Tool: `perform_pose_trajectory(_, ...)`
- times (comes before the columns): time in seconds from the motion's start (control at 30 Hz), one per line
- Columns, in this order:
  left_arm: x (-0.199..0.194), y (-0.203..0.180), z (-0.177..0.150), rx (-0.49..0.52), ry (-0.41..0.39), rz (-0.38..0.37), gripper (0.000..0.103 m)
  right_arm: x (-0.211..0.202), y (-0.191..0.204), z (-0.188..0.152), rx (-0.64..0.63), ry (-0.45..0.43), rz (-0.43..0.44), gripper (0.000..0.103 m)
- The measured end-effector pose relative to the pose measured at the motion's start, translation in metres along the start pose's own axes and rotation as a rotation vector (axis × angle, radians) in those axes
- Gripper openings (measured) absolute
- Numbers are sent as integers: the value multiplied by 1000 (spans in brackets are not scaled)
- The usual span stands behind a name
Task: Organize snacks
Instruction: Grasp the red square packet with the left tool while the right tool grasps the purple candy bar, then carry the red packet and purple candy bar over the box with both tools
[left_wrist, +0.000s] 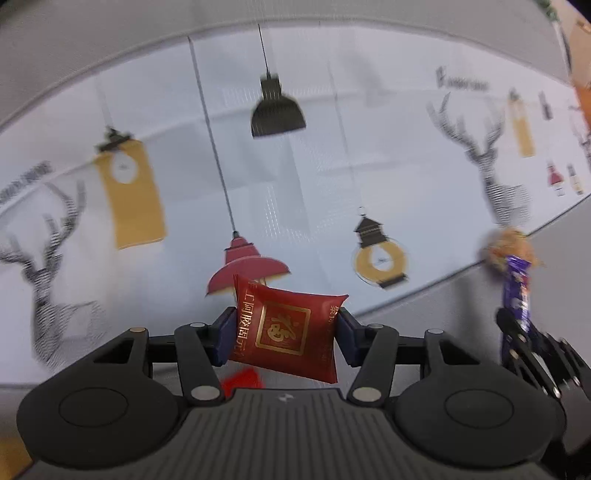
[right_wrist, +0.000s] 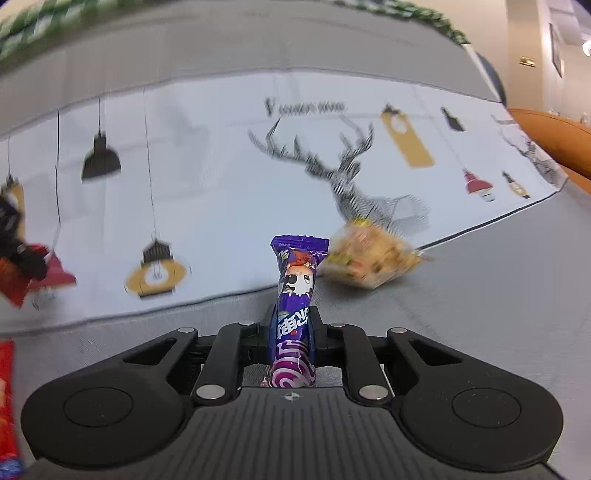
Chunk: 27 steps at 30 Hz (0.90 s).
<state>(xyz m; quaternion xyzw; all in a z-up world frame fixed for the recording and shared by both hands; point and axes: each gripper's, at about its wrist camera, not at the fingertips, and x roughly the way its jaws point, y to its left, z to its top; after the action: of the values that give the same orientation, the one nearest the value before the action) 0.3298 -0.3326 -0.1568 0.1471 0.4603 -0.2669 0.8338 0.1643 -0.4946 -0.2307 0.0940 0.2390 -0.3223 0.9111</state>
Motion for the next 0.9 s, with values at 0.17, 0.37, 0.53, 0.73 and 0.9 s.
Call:
perform_pose_trajectory(0.17, -104, -4, -50, -32, -56, 6, 61, -74, -7, 11, 27, -33, 85, 16)
perform_pose_trajectory(0.37, -219, 0, -133, -66, -96, 52, 61, -203, -9, 1, -54, -40, 226, 16)
perform_pose_trajectory(0.53, -298, 11, -207, -96, -107, 85, 61, -307, -3, -12, -138, -12, 365, 16)
perform_pose_trajectory(0.73, -368, 18, -292, -117, -149, 143, 61, -411, 14, -32, -209, 20, 529, 16)
perform_pose_trajectory(0.9, -408, 17, -351, -149, -215, 166, 61, -480, 34, -53, -309, -5, 625, 16)
